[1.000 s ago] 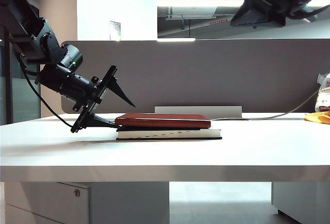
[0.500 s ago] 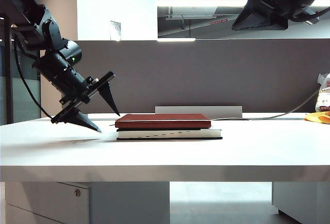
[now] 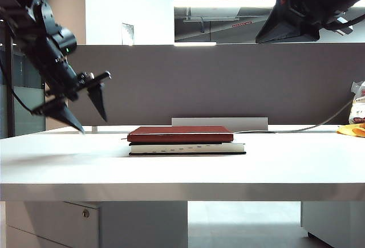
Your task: Pick up the red book and place it on top of the black book.
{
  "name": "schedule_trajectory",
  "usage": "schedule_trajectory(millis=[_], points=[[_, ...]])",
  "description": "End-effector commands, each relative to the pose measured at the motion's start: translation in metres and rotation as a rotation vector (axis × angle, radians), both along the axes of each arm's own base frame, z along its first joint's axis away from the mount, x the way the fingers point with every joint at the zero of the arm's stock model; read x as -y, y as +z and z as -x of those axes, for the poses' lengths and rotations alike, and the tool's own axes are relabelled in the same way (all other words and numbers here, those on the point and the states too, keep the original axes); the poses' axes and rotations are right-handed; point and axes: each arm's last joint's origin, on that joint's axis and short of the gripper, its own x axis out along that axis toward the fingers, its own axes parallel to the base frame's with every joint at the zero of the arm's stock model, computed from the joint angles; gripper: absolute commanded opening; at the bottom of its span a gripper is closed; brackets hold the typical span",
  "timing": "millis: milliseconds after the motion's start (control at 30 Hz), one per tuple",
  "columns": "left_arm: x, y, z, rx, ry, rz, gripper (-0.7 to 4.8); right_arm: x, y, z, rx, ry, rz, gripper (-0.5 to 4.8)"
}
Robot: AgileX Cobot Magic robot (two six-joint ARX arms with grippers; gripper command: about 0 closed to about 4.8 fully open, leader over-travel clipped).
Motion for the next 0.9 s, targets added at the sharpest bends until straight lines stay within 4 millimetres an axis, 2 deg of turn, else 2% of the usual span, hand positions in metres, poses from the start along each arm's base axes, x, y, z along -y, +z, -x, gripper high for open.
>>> schedule_trajectory(millis=[33,167,233,400,666,900], points=[[-0.005,0.026,0.005,0.079,0.003,-0.05,2.19,-0.001,-0.001,0.001,-0.023,0.026,0.007,-0.05],[-0.008,0.046,0.011,0.134,0.004,-0.068,1.73,-0.001,-0.004,0.002,-0.054,0.049,0.021,-0.05],[-0.008,0.051,0.014,0.139,0.004,-0.067,1.72,-0.001,-0.005,0.003,-0.069,0.049,0.028,-0.04],[-0.009,0.065,0.023,0.16,-0.023,-0.073,0.54,0.0,-0.009,0.004,-0.103,0.049,0.041,-0.05],[-0.01,0.116,0.047,0.298,-0.019,-0.072,0.51,0.0,-0.009,0.004,-0.101,0.053,0.039,-0.05],[-0.011,0.139,0.071,0.31,-0.054,-0.107,0.51,0.0,-0.008,0.004,-0.1,0.053,0.038,-0.04]])
